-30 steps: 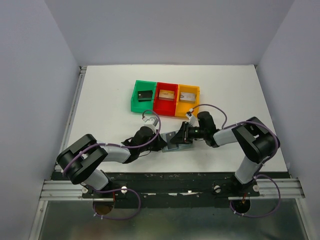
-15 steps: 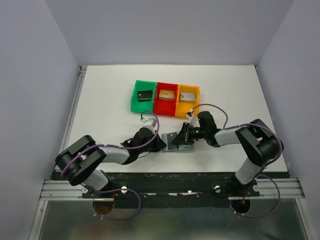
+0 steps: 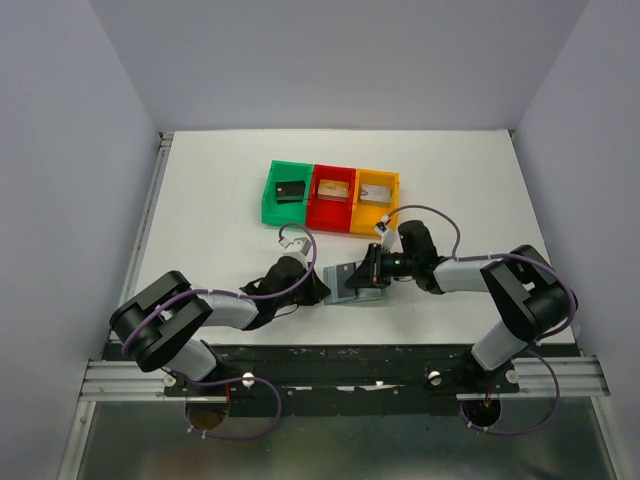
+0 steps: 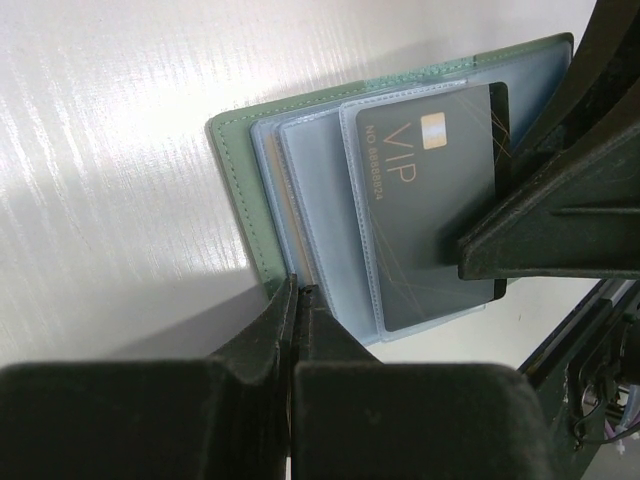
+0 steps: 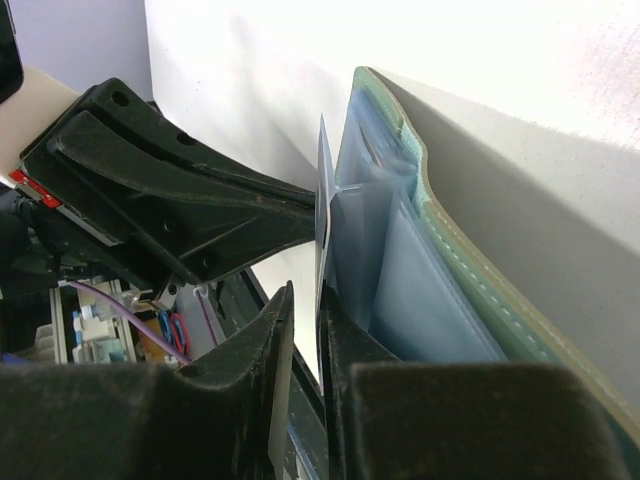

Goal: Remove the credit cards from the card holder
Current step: Remove the credit card from the card holder.

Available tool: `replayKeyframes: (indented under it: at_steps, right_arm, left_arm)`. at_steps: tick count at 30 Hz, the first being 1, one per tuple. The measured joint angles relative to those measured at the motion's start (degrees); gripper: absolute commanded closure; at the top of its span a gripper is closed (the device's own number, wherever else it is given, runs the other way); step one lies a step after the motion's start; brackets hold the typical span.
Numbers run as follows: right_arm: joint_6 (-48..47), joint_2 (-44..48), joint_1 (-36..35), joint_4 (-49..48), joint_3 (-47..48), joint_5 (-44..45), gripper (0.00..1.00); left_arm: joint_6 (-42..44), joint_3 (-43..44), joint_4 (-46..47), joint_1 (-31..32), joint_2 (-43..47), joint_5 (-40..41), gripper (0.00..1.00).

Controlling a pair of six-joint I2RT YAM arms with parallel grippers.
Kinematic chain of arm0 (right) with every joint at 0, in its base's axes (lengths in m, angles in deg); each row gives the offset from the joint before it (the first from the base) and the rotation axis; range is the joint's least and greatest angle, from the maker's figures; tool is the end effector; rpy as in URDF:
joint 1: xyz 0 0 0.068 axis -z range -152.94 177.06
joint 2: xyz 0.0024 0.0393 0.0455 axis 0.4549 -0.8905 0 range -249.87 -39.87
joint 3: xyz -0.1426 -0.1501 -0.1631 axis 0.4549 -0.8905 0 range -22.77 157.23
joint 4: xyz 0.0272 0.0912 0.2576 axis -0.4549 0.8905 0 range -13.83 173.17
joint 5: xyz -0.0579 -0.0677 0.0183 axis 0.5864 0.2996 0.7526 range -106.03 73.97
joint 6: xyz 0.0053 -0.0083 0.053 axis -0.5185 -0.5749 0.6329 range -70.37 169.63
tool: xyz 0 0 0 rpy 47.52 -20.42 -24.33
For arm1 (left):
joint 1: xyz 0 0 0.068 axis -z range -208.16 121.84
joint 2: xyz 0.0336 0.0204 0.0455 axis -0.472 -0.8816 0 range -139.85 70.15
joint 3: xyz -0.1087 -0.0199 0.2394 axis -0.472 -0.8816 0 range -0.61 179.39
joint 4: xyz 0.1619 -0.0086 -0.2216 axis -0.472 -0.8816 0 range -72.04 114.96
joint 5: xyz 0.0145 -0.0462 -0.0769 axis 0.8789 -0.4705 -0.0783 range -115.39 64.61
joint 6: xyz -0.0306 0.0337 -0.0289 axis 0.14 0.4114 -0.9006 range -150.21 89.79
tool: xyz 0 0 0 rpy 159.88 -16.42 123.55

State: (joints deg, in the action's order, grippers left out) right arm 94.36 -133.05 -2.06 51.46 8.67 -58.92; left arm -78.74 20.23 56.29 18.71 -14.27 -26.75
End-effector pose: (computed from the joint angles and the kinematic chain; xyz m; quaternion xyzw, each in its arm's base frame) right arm 0.2411 0.1620 0.1075 -0.0484 0.8475 0.5110 0.1353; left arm 0.1750 -0.1881 0.1032 -0.0070 0.8755 -0.3642 0.3173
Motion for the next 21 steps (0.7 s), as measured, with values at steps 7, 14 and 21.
replayKeyframes:
  at_steps: [7,14,21]
  right_arm:
    - [-1.36,1.51,0.72,2.12,0.0,0.02,0.74]
    - [-2.32,2.75,1.51,3.5,-0.39,0.02,0.76]
    - [-2.84,3.1,2.38,4.35,-0.72,0.04,0.77]
  left_arm:
    - [0.0,-0.15,0.28,-0.04,0.0,0.31,1.0]
    - [-0.02,-0.33,0.59,-0.07,-0.02,0.35,1.0]
    - [-0.24,-0.37,0.83,-0.22,-0.2,0.31,1.0]
